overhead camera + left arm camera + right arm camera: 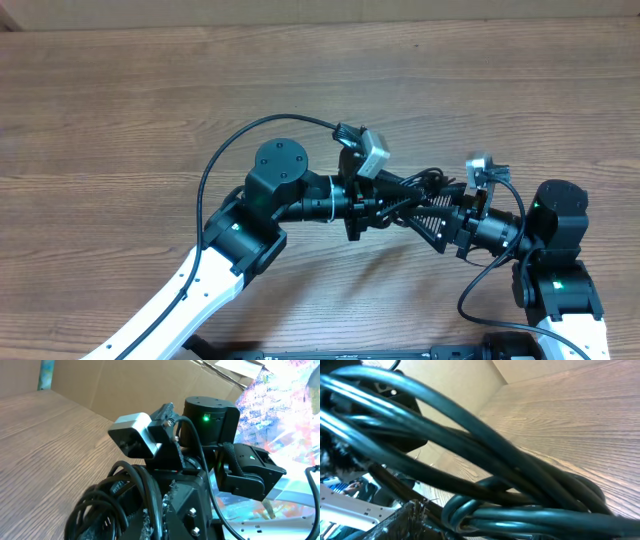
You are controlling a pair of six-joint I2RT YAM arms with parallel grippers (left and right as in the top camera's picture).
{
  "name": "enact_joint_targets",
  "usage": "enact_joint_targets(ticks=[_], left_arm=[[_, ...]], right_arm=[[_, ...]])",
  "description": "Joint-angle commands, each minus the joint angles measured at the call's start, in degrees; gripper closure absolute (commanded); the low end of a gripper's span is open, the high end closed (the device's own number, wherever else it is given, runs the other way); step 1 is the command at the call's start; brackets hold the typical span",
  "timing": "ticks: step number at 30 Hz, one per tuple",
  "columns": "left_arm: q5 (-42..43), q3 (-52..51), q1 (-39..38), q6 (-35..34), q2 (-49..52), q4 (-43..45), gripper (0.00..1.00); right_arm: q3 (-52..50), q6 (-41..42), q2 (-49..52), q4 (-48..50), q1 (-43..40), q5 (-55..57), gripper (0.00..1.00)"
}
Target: Untangle cables
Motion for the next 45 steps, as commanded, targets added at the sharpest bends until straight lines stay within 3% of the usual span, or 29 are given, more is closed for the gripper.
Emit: enact_joint_targets(ticks=[1, 10, 16, 24, 33, 45], left_arm=[[0.9, 1.9, -0.9, -1.5, -1.5, 0.3, 0.96], [-2.6, 1.9, -3.7, -1.5, -1.5, 0.5, 0.96], [-4.1, 1.9, -3.9, -1.5, -1.5, 0.2, 0.96], [-8.9, 1.9, -1.2, -0.8, -1.5, -3.3, 0.96], [-14.4, 1.9, 8.6, -1.3, -1.5, -17.4, 0.96], [-24.7, 1.9, 10.5, 1.2, -1.5, -29.9, 0.96]], right_arm=[[-0.4, 0.9, 0.0, 0.5, 0.3, 2.3, 0.36], [-0.4, 4.3, 0.0, 3.0, 0.3, 2.3, 0.61], [-0.4, 4.3, 0.0, 2.7, 0.3, 2.3, 0.96], [-0.4, 4.2, 0.0, 0.8, 0.0, -1.1, 0.96], [-0.4, 4.2, 0.0, 7.5, 0.0, -13.0, 0.96], [-0.4, 4.3, 0.0, 13.0, 0.0, -19.5, 0.96]])
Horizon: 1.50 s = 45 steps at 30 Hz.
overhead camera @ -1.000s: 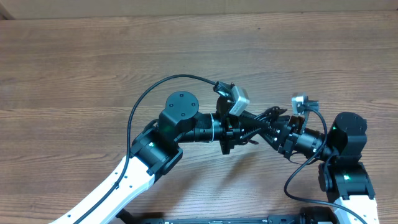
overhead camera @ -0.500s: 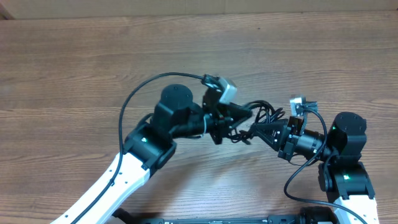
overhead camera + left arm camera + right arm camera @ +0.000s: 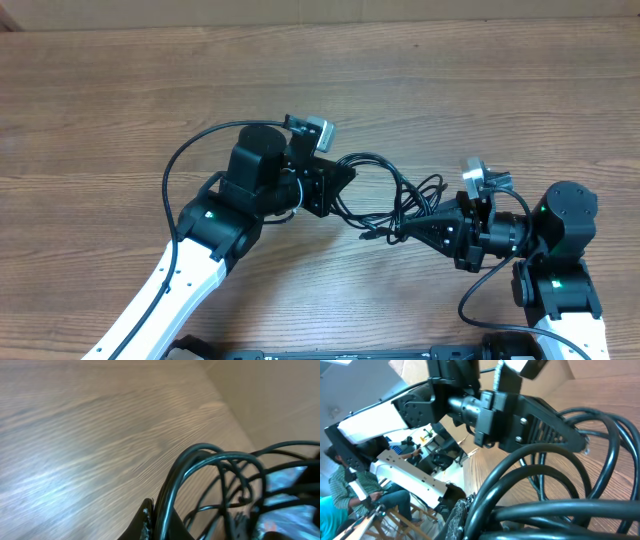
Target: Untangle cables
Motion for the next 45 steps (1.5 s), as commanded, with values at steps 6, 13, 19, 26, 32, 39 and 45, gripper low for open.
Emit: enact_joint_targets(ticks=[6, 13, 19, 26, 32, 39, 45], left_arm=[[-15.3, 1.0, 0.7, 2.3, -1.0, -10.9, 0.96], [-26.5, 1.0, 0.7, 2.2, -1.0, -18.2, 0.96], [-34.3, 1.0, 0.7, -0.1, -1.0, -24.0, 0.96], [-37.0, 1.0, 3.3, -2.9, -1.0, -27.6, 0.96], [-34.4, 1.0, 6.3, -3.5, -1.0, -27.0, 0.96], [-21.0, 1.0, 6.6, 6.8, -1.1, -21.7, 0.96], [-8.7, 1.0, 6.6, 13.9, -1.1, -18.2, 0.96]], right_arm=[[-0.1, 3.5, -0.3, 5.6, -0.1, -2.1, 0.96], [-0.1, 11.6, -0.3, 14.2, -0.1, -1.9, 0.96], [-0.1, 18.0, -0.3, 20.3, -0.1, -0.4, 0.96], [-0.1, 19.9, -0.3, 22.2, -0.1, 1.2, 0.96], [-0.1, 19.9, -0.3, 22.1, -0.1, 3.6, 0.93], [-0.1, 19.8, 1.4, 14.4, -0.1, 12.1, 0.89], [-0.1, 19.6, 5.8, 11.5, -0.1, 13.8, 0.81]])
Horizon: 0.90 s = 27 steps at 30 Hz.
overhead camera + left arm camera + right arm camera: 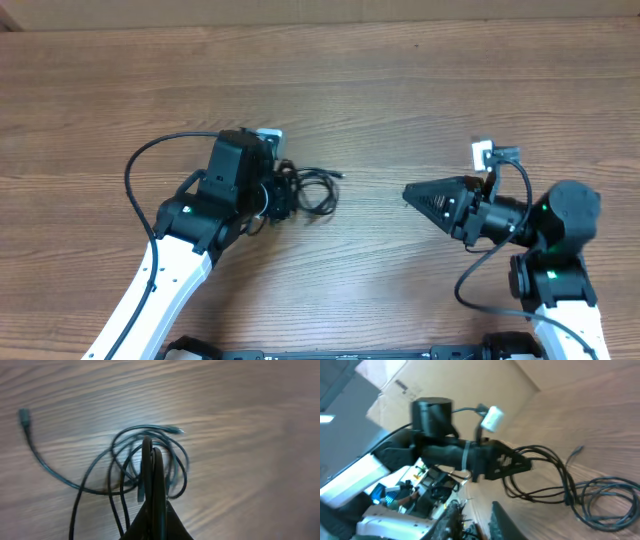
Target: Untangle cables
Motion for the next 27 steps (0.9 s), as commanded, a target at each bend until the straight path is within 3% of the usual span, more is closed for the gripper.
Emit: enact_joint_targets(ticks=[1, 9, 16, 27], left_arm=[[11.4, 0.3, 0.0, 6.4, -0.3, 1.9, 0.96], [26.6, 0.3, 0.0, 10.1, -2.4, 9.5, 0.96], [26.6, 0.3, 0.0, 10.0, -9.1, 13.6, 0.96], [25.1, 0.3, 0.0, 6.1, -17.6, 22.5, 0.96]], right_arm=[[0.5, 0.0, 2.7, -0.1, -0.2, 2.3, 0.79], [0.5, -1.0, 8.6, 0.0, -0.1, 0.4, 0.71], [0.5, -2.2, 8.7, 0.9, -0.1, -0.7, 0.64], [1.5, 1.5, 7.6, 8.1, -0.1, 4.7, 0.41]])
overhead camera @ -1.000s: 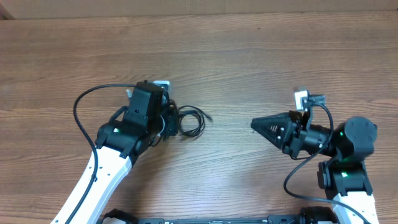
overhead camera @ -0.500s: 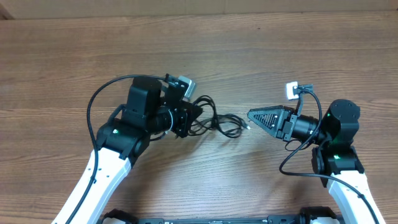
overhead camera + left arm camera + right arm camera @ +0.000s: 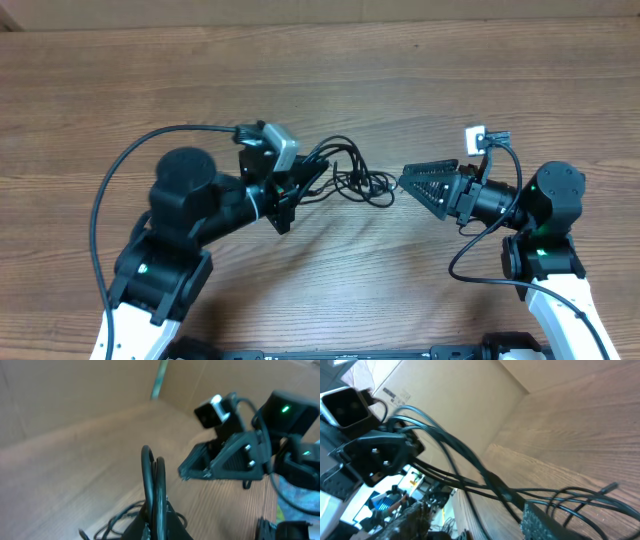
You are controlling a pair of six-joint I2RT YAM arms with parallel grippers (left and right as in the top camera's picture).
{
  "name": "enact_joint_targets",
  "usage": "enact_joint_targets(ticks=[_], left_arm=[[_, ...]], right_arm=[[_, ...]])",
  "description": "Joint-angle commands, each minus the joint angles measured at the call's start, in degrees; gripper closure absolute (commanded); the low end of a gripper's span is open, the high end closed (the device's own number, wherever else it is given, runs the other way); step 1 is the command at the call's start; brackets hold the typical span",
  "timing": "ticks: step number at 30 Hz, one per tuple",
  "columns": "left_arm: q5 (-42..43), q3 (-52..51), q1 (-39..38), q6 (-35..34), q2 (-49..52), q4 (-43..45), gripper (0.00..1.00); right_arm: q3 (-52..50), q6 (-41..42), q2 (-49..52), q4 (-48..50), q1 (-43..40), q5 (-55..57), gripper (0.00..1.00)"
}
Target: Untangle cables
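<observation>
A tangle of thin black cables (image 3: 352, 180) hangs mid-table between the two arms. My left gripper (image 3: 318, 173) is shut on two of its loops, which stand up between the fingers in the left wrist view (image 3: 153, 475); the rest of the strands trail below on the wood. My right gripper (image 3: 404, 181) points left at the tangle's right end, just short of it. In the right wrist view its fingers (image 3: 542, 521) stand wide apart, open, with cable strands (image 3: 490, 479) running across in front of them toward the left gripper (image 3: 375, 455).
The wooden table (image 3: 500, 80) extends around both arms. A cardboard wall (image 3: 75, 390) stands along the far edge. Each arm's own black camera lead loops beside it, the left arm's (image 3: 110, 190) arching out to the left.
The left gripper pointed down at the bundle on the table at the left. Now it points right with the loops lifted, and the tangle reaches almost to the open right gripper.
Both grippers were first close together inside the tangle. Then they were apart with the cables stretched between them. Then the right gripper was open and free, with the bundle at the left under the left gripper. Now the left holds it up near the right gripper.
</observation>
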Motion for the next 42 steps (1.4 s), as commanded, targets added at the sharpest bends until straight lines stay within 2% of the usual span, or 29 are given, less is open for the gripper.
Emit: enact_joint_targets(ticks=[1, 3, 4, 6, 13, 18, 21, 27, 30, 33, 36, 39, 42], left_arm=[[-0.7, 0.3, 0.0, -2.1, -2.6, 2.6, 0.96], [-4.4, 0.3, 0.0, -4.0, -3.4, 3.4, 0.96], [-5.8, 0.3, 0.0, -4.7, -3.6, 3.5, 0.96], [-8.8, 0.3, 0.0, -7.0, -4.0, 4.2, 0.96], [-12.4, 0.3, 0.0, -8.5, -4.0, 5.2, 0.96], [-15.0, 0.3, 0.0, -13.6, -3.9, 5.2, 0.96], [-15.0, 0.3, 0.0, -14.2, -3.9, 5.2, 0.96], [-15.1, 0.3, 0.0, -14.4, -3.9, 5.1, 0.96], [-17.4, 0.3, 0.0, -15.6, -3.9, 4.3, 0.96], [-22.7, 0.3, 0.0, -21.7, -3.9, 3.0, 0.96], [-25.5, 0.3, 0.0, -34.9, -3.5, 3.7, 0.96], [-22.3, 0.3, -0.1, -43.7, -2.6, 7.5, 0.96], [-15.9, 0.3, -0.1, -46.2, -1.5, 13.3, 0.96]], right_arm=[[2.1, 1.4, -1.1, 0.6, -0.2, 3.1, 0.39], [3.3, 1.1, -1.1, 0.9, -0.2, 3.7, 0.23], [4.1, 0.9, -1.1, 1.2, -0.2, 3.8, 0.00], [6.8, -0.5, -1.1, 1.2, -0.1, 4.3, 0.00], [12.4, -3.0, -1.1, 1.2, -0.1, 4.3, 0.00], [15.8, -5.3, -1.1, -1.2, -0.1, 9.5, 0.00], [18.5, -9.3, -1.1, -8.6, -0.1, 16.4, 0.00], [26.3, -22.3, -0.2, -31.7, -0.1, 40.2, 0.00], [29.0, -26.8, 0.5, -40.3, -0.1, 49.4, 0.00], [29.3, -29.4, 0.5, -45.4, -0.1, 50.8, 0.00], [29.3, -29.4, 1.0, -52.2, -0.1, 47.5, 0.00], [29.2, -30.9, 2.2, -59.4, -0.1, 46.3, 0.00], [28.7, -35.4, 4.0, -63.6, -0.1, 38.7, 0.00]])
